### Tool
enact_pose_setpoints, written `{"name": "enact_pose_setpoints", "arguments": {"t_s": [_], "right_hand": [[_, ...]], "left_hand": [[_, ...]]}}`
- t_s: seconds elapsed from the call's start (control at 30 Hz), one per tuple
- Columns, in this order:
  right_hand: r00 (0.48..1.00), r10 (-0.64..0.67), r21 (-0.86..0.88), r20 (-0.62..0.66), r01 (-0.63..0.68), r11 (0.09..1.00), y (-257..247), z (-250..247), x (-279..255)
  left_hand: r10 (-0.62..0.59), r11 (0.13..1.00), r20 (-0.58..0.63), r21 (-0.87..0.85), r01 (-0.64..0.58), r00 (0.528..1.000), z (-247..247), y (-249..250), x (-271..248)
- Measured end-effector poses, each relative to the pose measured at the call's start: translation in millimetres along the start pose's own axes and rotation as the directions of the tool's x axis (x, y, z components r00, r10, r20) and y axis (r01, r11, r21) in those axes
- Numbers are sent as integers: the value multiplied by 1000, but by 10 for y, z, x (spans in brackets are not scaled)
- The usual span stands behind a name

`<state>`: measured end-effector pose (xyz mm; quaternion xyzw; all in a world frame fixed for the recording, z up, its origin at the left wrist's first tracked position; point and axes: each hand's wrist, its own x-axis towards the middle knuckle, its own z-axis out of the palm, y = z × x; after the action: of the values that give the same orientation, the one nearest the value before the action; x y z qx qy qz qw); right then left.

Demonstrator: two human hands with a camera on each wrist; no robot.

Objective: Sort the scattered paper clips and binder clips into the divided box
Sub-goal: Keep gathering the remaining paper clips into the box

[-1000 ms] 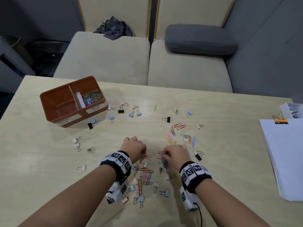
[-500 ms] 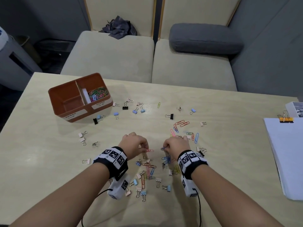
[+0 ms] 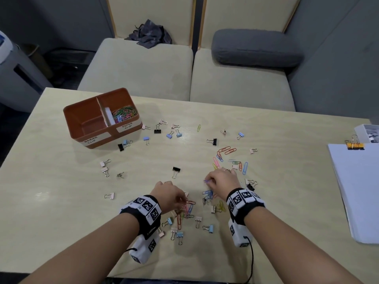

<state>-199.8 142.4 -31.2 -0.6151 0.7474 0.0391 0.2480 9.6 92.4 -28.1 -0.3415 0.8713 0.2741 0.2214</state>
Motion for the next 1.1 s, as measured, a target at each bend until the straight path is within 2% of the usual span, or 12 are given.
{"name": "enact_pose_setpoints", "arguments": {"t_s": [0.13, 0.3, 0.43, 0.57, 0.67, 0.8, 1.0, 1.1], "right_hand": [[999, 37, 40, 14, -38, 998, 146, -20, -162], [995, -14, 23, 94, 11, 1000, 221, 15, -313], [988, -99, 13, 120, 98, 995, 178, 33, -304], [977, -150, -112, 150, 168, 979, 109, 4, -212], [977, -140, -172, 160, 167, 971, 82, -19, -140], [972, -135, -176, 193, 169, 970, 65, -29, -80], [965, -185, -210, 184, 223, 952, 70, 4, -92], [966, -209, -215, 154, 239, 947, 82, 52, -133]], "left_hand": [[-78, 997, -104, -5, 78, 992, 84, 46, 19], [-124, 992, -196, -8, 125, 973, 70, 36, 79], [-111, 994, -196, -3, 113, 974, 62, 32, 123], [-107, 991, -186, 57, 120, 977, 51, 57, 200], [-106, 988, -184, 88, 123, 977, 23, 80, 235], [-112, 991, -222, 43, 125, 968, 32, 55, 251], [-67, 998, -154, 6, 68, 986, 26, 29, 174], [-55, 998, -159, 18, 59, 986, 56, 69, 162]]}}
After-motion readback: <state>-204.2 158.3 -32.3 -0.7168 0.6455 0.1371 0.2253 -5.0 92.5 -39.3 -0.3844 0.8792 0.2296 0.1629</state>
